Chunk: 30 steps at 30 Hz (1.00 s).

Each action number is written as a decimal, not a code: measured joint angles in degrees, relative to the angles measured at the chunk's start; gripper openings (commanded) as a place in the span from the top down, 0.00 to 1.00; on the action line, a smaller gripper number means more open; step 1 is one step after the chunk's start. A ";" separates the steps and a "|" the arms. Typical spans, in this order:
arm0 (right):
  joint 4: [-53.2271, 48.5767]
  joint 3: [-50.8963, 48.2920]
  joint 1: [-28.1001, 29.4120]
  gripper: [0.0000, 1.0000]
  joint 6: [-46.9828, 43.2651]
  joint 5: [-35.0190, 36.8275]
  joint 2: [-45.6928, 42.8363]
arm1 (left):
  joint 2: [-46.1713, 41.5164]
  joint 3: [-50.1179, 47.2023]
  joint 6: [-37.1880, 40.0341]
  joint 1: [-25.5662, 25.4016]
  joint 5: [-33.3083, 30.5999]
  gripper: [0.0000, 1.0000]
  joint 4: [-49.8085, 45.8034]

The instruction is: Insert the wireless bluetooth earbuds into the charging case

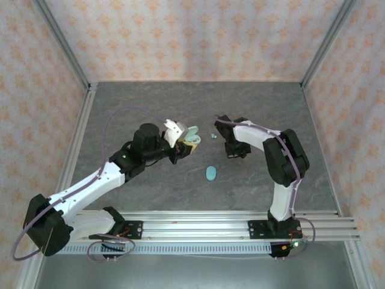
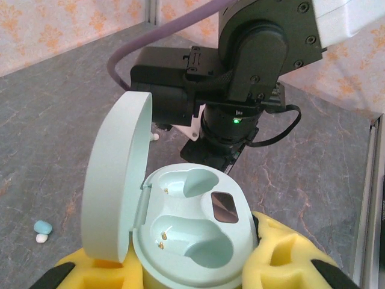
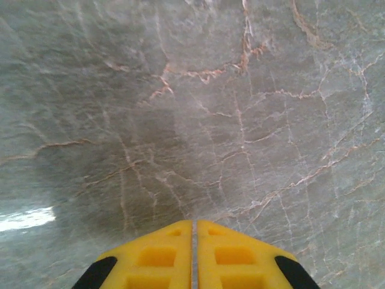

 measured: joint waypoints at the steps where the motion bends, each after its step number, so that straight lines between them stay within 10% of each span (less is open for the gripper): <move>1: 0.28 -0.02 0.02 0.89 0.02 -0.44 -0.48 | 0.00 0.00 0.00 0.09 -0.02 0.94 -0.04; 13: 3.15 -3.41 -2.21 0.85 2.64 -3.19 -11.17 | 2.75 1.05 0.00 0.17 0.26 0.94 -0.35; 30: 6.91 -15.32 -39.56 0.59 10.84 -6.51 -21.51 | 10.86 10.80 1.36 0.17 6.40 0.93 -1.79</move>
